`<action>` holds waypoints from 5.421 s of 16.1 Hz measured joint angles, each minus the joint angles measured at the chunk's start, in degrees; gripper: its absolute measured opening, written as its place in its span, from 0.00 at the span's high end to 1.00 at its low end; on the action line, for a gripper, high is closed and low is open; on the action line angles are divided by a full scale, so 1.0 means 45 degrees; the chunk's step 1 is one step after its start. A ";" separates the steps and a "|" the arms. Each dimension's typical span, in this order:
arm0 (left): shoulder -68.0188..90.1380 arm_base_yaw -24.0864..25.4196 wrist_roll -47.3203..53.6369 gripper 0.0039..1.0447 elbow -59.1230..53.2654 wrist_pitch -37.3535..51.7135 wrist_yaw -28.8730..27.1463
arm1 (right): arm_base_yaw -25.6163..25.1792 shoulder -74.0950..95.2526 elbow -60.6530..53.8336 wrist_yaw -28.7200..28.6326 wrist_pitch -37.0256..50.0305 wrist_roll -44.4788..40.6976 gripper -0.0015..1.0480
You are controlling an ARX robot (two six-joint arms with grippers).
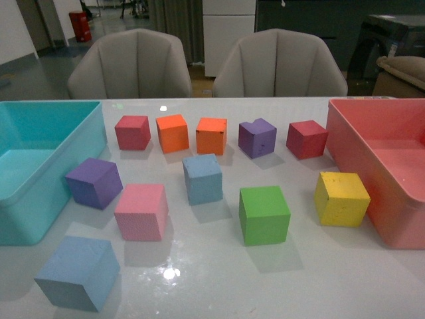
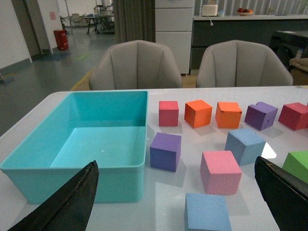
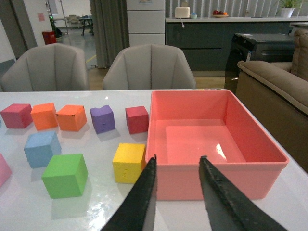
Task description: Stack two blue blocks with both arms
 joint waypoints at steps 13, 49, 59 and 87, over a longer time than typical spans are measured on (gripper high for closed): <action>0.4289 -0.1583 -0.0102 0.06 0.3376 -0.0840 -0.2278 | 0.0000 0.0005 0.0000 -0.0005 0.0005 0.0000 0.06; 2.3654 -0.2477 -0.0403 0.20 0.6421 0.6251 -0.0471 | 0.0000 0.0000 0.0000 0.0000 0.0000 0.0000 0.06; 2.2153 -0.5270 -0.0024 0.52 1.0637 0.2443 -0.1326 | 0.0000 0.0000 0.0000 0.0000 0.0000 0.0000 0.06; 2.8399 -0.5163 -0.0777 0.53 1.9317 -0.1263 -0.1195 | 0.0000 0.0000 0.0000 0.0000 -0.0005 0.0000 0.06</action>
